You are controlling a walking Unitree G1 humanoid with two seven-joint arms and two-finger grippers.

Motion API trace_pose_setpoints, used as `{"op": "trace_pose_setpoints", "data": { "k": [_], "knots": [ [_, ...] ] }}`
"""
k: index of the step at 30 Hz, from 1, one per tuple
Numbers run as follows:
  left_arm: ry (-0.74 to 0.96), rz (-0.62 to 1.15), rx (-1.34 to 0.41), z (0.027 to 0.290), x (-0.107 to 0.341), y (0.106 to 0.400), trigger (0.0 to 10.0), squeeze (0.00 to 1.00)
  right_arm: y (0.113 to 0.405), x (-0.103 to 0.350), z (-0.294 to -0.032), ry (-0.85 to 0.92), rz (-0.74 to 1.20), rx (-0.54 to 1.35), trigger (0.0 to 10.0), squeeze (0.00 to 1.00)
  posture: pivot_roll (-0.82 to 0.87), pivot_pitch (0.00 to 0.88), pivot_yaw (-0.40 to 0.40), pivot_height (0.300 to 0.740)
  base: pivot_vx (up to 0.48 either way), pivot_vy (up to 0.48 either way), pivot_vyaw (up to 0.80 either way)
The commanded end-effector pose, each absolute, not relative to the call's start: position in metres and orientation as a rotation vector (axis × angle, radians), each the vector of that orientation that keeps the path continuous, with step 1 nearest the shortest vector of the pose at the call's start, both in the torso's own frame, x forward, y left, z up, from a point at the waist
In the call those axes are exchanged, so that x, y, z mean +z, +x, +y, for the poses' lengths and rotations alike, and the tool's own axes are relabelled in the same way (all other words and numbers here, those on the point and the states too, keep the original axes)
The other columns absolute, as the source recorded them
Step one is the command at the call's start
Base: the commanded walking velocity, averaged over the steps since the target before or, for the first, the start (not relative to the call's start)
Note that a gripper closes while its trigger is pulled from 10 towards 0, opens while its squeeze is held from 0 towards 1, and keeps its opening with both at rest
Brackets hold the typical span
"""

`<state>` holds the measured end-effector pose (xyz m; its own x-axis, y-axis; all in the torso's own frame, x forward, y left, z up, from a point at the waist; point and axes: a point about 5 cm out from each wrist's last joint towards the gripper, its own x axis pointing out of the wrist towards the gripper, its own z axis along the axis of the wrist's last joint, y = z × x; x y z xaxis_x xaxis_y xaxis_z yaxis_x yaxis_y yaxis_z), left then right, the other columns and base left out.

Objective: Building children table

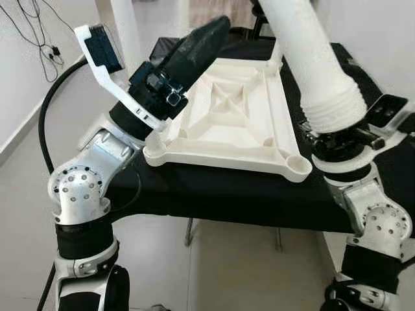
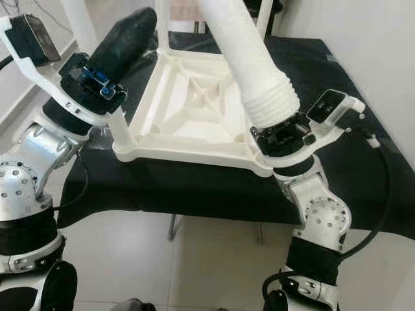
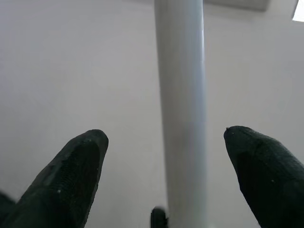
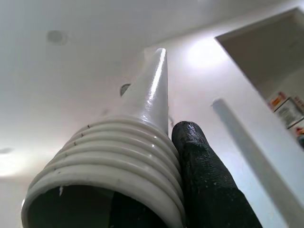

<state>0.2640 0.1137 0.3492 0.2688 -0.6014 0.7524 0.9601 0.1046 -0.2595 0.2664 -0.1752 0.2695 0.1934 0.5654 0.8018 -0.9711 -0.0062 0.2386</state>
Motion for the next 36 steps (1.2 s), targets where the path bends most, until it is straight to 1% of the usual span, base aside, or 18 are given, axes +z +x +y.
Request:
{"op": "trace_pose_setpoints", "data": {
  "k": [1,2,3,6,12,13,16,18,20,22,25,26,27,28,29,36],
  "knots": [
    [-0.87,-0.546,-1.3,0.116,0.356,0.259,10.0,0.0,0.261,0.272,-0.172,0.896,-0.568,1.386,10.0,0.0,0.0,0.051,-0.037,0.74,0.0,0.0,0.0],
    [-0.87,-0.546,-1.3,0.116,0.356,0.259,10.0,0.0,0.261,0.272,-0.172,0.896,-0.568,1.386,10.0,0.0,0.0,0.051,-0.037,0.74,0.0,0.0,0.0],
    [-0.919,-0.57,-1.316,0.121,0.362,0.258,10.0,0.0,0.261,0.27,-0.162,0.841,-0.522,1.426,10.0,0.0,0.0,0.05,-0.038,0.74,0.0,0.0,0.0],
    [-0.934,-0.581,-1.324,0.124,0.364,0.257,10.0,0.0,0.262,0.267,-0.154,0.792,-0.472,1.447,10.0,0.0,0.0,0.048,-0.04,0.74,0.0,0.0,0.0],
    [-0.938,-0.579,-1.336,0.126,0.366,0.257,10.0,0.0,0.263,0.262,-0.151,0.779,-0.45,1.46,10.0,0.0,0.01,0.045,-0.043,0.74,0.0,0.0,0.0],
    [-0.943,-0.581,-1.343,0.129,0.369,0.256,10.0,0.0,0.267,0.252,-0.153,0.759,-0.415,1.455,10.0,0.0,0.01,0.045,-0.044,0.74,0.0,0.0,0.0],
    [-0.943,-0.586,-1.346,0.133,0.372,0.254,10.0,0.0,0.269,0.242,-0.158,0.722,-0.376,1.437,10.0,0.0,0.01,0.048,-0.044,0.74,0.0,0.0,0.0],
    [-0.943,-0.586,-1.346,0.133,0.372,0.254,10.0,0.0,0.269,0.242,-0.158,0.722,-0.376,1.437,10.0,0.0,0.01,0.048,-0.044,0.74,0.0,0.0,0.0],
    [-0.95,-0.582,-1.352,0.135,0.375,0.253,10.0,0.0,0.269,0.234,-0.168,0.7,-0.342,1.4,10.0,0.0,0.01,0.051,-0.053,0.74,0.0,0.0,0.0],
    [-0.95,-0.582,-1.352,0.135,0.375,0.253,10.0,0.0,0.269,0.234,-0.168,0.7,-0.342,1.4,10.0,0.0,0.01,0.051,-0.053,0.74,0.0,0.0,0.0],
    [-0.971,-0.576,-1.363,0.137,0.376,0.251,10.0,0.0,0.27,0.227,-0.18,0.68,-0.318,1.336,10.0,0.0,0.0,0.058,-0.056,0.74,0.0,0.0,0.0],
    [-0.971,-0.576,-1.363,0.137,0.376,0.251,10.0,0.0,0.27,0.227,-0.18,0.68,-0.318,1.336,10.0,0.0,0.0,0.058,-0.056,0.74,0.0,0.0,0.0],
    [-0.978,-0.574,-1.368,0.137,0.376,0.25,4.2,0.0,0.271,0.226,-0.182,0.671,-0.313,1.323,10.0,0.0,0.0,0.06,-0.057,0.74,0.0,0.0,0.0],
    [-0.978,-0.574,-1.368,0.137,0.376,0.25,4.2,0.0,0.271,0.226,-0.182,0.671,-0.313,1.323,10.0,0.0,0.0,0.06,-0.057,0.74,0.0,0.0,0.0],
    [-0.983,-0.57,-1.373,0.137,0.376,0.249,0.0,0.0,0.272,0.224,-0.184,0.659,-0.307,1.305,10.0,0.0,0.0,0.062,-0.058,0.74,0.0,0.0,0.0],
    [-0.993,-0.571,-1.378,0.138,0.376,0.246,0.0,0.0,0.274,0.22,-0.184,0.632,-0.293,1.292,10.0,0.0,0.0,0.065,-0.061,0.74,0.0,0.0,0.0]
  ]
}}
